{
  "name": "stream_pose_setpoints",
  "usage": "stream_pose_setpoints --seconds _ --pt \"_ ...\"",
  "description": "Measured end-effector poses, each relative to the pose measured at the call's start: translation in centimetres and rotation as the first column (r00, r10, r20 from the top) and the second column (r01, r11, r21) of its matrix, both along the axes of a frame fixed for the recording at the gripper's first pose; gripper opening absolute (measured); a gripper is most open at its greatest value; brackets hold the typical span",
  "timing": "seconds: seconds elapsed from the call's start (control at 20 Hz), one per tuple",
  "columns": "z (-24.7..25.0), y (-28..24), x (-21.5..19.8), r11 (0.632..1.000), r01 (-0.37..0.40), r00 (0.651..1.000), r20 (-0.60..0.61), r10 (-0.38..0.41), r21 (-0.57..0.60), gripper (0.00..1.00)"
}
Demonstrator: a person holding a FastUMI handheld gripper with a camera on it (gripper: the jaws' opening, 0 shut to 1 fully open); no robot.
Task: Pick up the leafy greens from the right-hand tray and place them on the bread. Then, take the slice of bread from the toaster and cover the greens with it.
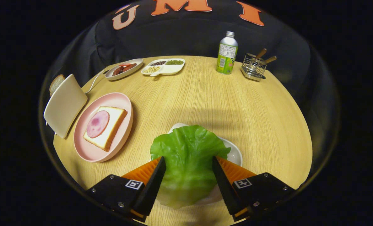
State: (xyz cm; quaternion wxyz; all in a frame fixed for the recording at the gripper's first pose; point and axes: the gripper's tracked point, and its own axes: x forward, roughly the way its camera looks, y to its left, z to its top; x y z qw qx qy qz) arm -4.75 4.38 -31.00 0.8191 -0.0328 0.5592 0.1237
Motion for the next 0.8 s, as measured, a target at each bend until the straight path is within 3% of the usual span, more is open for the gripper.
stream_pose_setpoints --seconds 0.2,0.3,0.4,0.45,0.55,0.65,0.8 --pt "-0.1 0.4 -0.1 0.999 -0.042 0.997 -0.061 0.042 -0.01 0.79" --pt "-0.1 0.4 -0.1 0.999 -0.045 0.995 -0.089 0.043 -0.02 0.69" --pt "-0.1 0.2 0.1 0.999 -0.031 0.994 -0.104 0.029 -0.026 0.48" --pt "-0.2 0.2 0.2 1.0 -0.023 0.994 -0.109 0.021 -0.017 0.28" --pt "-0.2 0.2 0.2 1.0 0.018 0.991 -0.131 -0.014 0.026 0.14" --pt "0.1 0.0 0.7 0.997 0.059 0.99 -0.134 -0.051 0.057 0.06" --pt "1.0 0.2 1.5 0.993 0.078 0.993 -0.095 -0.069 0.093 0.03"
